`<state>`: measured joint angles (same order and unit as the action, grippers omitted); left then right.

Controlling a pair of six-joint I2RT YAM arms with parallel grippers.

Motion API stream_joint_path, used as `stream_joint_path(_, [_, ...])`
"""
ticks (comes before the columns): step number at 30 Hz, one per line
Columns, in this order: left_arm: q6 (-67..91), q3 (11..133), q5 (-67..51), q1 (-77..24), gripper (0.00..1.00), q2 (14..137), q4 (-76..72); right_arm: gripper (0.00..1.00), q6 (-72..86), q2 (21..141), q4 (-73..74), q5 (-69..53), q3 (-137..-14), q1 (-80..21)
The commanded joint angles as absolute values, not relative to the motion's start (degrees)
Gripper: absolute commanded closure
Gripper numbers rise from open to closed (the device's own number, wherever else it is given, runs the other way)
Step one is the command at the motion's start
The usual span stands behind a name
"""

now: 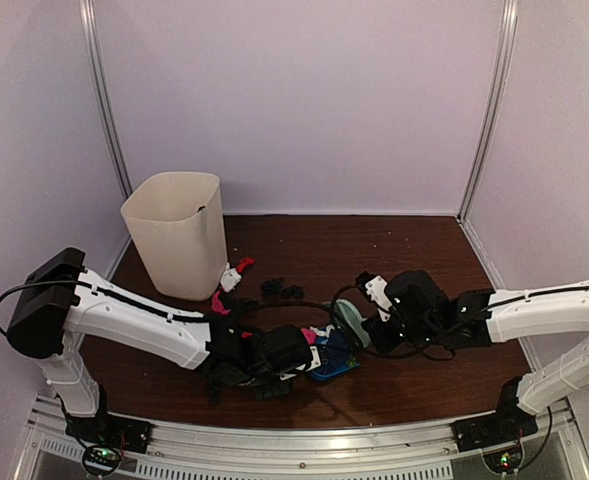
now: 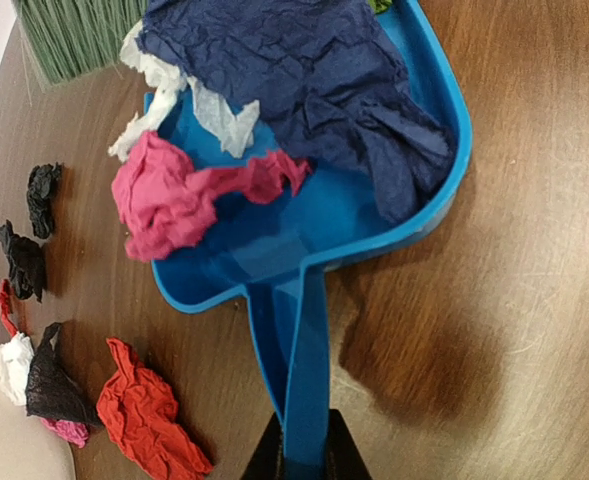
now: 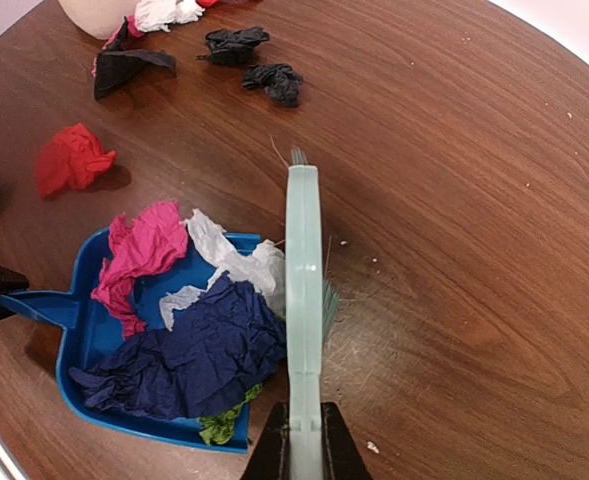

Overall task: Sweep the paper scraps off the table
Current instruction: Sweep the paper scraps into the dustpan.

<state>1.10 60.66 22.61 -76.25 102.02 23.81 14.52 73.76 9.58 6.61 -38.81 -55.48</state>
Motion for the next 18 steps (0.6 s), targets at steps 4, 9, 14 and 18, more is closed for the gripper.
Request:
stream_joint_path(4, [0.57,61.44,23.37,-76.55,1.00,102.48,22.93,1.00,19.49,72.62,16.14,7.40,-40.84,-59.50])
stream_joint_path(9, [0.61,61.22,23.40,-76.54,1.00,102.24,22.91,1.00,21.43,68.88,15.25,14.20,-40.42,-59.55])
stream_joint_path(14, [1.11,60.69,23.60,-76.52,1.00,101.46,22.82,1.00,20.85,64.59,10.55,21.25,-38.58,-58.64])
stream_joint_path(18, [1.68,60.06,23.49,-76.55,1.00,101.16,22.59,1.00,19.02,63.54,6.54,23.06,-37.55,-56.26])
